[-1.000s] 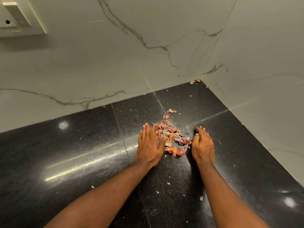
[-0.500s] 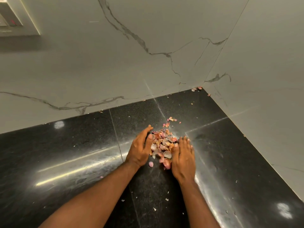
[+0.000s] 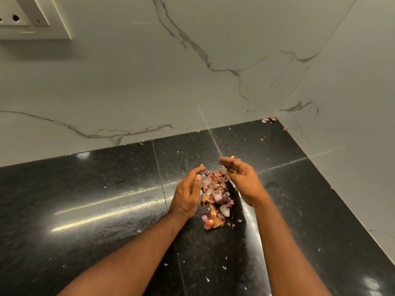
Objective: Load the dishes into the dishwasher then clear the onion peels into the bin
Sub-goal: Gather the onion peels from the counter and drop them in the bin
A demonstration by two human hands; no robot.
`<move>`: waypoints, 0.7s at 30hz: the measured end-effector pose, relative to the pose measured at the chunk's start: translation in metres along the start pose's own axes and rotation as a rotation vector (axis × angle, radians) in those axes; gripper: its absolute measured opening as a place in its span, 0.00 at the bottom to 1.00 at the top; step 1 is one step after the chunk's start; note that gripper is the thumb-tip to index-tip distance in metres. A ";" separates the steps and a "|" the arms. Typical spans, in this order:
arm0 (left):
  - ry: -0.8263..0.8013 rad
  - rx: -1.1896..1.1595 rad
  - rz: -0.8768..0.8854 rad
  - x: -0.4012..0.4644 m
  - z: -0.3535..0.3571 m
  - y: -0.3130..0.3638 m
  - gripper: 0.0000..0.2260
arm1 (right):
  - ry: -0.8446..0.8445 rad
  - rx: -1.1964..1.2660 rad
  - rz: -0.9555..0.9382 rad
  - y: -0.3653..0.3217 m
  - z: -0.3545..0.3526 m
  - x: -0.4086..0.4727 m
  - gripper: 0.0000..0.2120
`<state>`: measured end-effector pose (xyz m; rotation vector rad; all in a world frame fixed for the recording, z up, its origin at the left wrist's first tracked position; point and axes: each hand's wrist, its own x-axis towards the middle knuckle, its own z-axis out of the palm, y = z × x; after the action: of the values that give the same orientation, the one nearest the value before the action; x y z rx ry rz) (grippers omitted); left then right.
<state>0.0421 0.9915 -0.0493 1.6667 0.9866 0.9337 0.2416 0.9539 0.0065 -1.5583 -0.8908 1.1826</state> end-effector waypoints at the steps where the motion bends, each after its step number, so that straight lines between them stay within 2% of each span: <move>1: 0.000 -0.010 -0.003 0.000 0.000 0.000 0.23 | -0.031 0.060 0.023 -0.003 -0.005 0.005 0.33; 2: -0.002 -0.022 -0.004 0.000 0.000 -0.001 0.23 | -0.032 0.091 0.034 -0.007 -0.009 0.007 0.34; 4: -0.003 -0.041 -0.004 0.001 0.000 -0.001 0.23 | 0.034 0.033 0.031 -0.017 -0.010 0.012 0.28; 8: -0.001 -0.051 -0.014 0.003 -0.002 -0.001 0.24 | 0.305 -0.355 -0.099 -0.023 -0.008 0.024 0.08; 10: -0.006 -0.062 -0.013 0.004 -0.003 -0.002 0.23 | 0.345 -0.521 -0.158 -0.017 -0.011 0.029 0.11; 12: -0.035 -0.142 -0.029 0.003 -0.002 -0.003 0.22 | 0.227 -0.697 -0.082 -0.006 -0.013 0.032 0.24; 14: -0.064 -0.252 -0.053 0.001 -0.002 -0.001 0.22 | 0.113 -0.878 -0.010 0.013 -0.009 0.030 0.30; 16: -0.055 -0.302 -0.058 0.000 -0.003 0.002 0.20 | 0.059 -0.863 -0.078 0.031 -0.001 0.018 0.27; 19: 0.006 -0.316 -0.035 0.003 -0.004 0.003 0.18 | 0.052 -0.569 -0.187 0.041 0.014 -0.017 0.20; 21: 0.045 -0.305 -0.021 0.005 -0.004 0.002 0.18 | 0.115 -0.396 -0.254 0.044 0.021 -0.039 0.15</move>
<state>0.0402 0.9968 -0.0455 1.3831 0.8424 1.0552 0.2113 0.9106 -0.0267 -1.7405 -1.2579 0.7579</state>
